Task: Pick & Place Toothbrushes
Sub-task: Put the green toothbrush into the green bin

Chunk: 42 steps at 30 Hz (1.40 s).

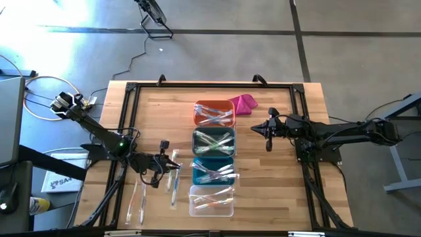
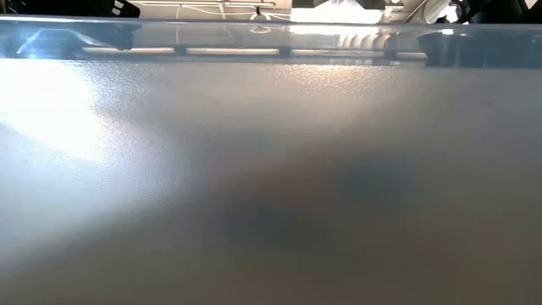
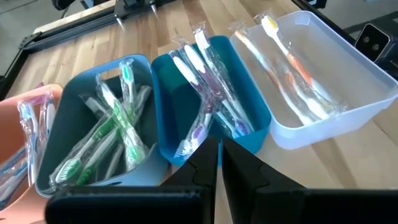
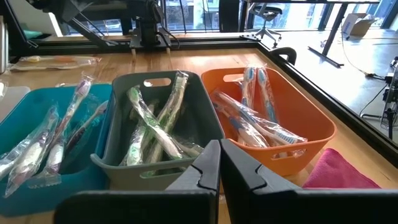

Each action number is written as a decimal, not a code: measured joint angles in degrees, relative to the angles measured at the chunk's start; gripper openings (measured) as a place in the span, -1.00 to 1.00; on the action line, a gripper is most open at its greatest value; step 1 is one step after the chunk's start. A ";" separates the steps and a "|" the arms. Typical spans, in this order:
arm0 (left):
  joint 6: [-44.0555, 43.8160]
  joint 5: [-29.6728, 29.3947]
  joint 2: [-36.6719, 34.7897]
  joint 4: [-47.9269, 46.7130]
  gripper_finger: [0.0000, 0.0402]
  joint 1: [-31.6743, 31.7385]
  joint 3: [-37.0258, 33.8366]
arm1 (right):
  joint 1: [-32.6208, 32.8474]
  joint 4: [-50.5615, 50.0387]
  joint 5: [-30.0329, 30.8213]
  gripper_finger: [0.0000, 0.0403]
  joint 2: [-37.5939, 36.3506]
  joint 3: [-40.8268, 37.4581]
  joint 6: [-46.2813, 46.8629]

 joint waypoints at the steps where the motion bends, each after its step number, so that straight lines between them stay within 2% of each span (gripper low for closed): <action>1: 0.12 0.00 0.00 0.00 -0.93 0.00 0.00 | 0.01 -0.01 0.02 -0.98 0.00 0.00 0.02; 16: -0.77 0.02 0.00 0.39 -0.93 0.00 0.00 | 0.00 0.00 0.02 -0.98 0.00 0.00 -0.13; 23: -18.29 0.22 0.00 0.66 -0.93 0.00 0.00 | -0.01 -0.01 0.01 -0.98 0.00 0.00 -0.18; 31: -20.75 0.31 0.00 0.68 -0.93 0.00 0.00 | -0.01 0.00 0.00 -0.98 0.00 0.00 -0.18; 42: -36.02 0.35 0.00 0.68 -0.93 0.00 0.00 | 0.01 0.01 0.00 -0.98 0.00 0.00 0.19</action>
